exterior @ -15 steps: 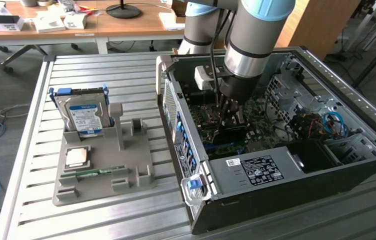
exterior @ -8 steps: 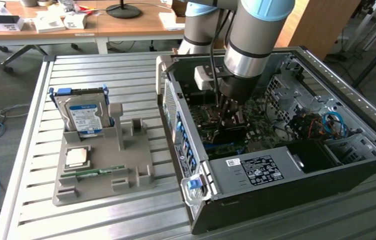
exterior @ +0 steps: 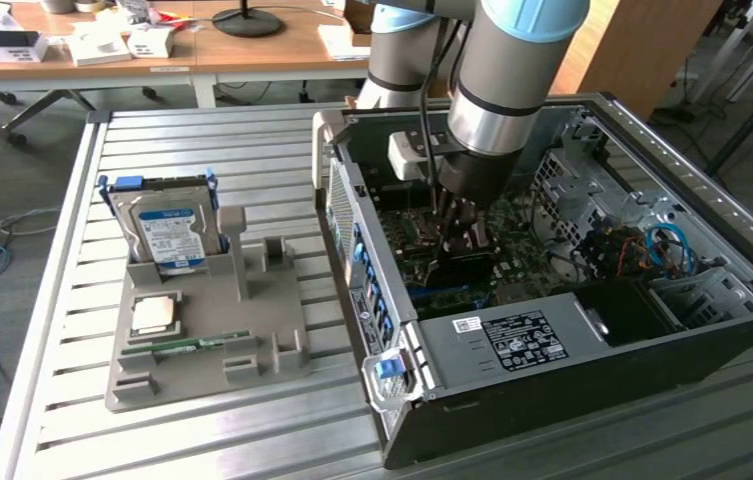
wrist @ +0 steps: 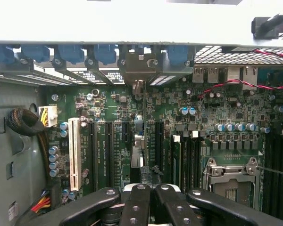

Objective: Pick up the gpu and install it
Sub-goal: 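Press down on the gpu until it lock into place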

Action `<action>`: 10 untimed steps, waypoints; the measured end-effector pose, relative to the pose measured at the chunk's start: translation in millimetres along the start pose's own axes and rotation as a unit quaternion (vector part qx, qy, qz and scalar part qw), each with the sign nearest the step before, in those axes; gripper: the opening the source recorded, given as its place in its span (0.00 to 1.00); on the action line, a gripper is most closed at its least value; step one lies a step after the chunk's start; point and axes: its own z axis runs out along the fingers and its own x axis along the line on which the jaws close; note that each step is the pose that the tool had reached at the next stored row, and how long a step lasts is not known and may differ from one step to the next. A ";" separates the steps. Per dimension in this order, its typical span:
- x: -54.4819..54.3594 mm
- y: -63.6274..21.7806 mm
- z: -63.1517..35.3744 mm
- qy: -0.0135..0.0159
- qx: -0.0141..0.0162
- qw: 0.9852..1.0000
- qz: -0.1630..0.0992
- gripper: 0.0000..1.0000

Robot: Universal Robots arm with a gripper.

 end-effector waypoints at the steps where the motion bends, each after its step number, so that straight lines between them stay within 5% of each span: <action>1: 0.0 0.0 0.0 0.000 0.000 1.000 0.000 0.11; 10: 0.0 0.0 0.8 0.000 0.000 1.000 0.000 0.11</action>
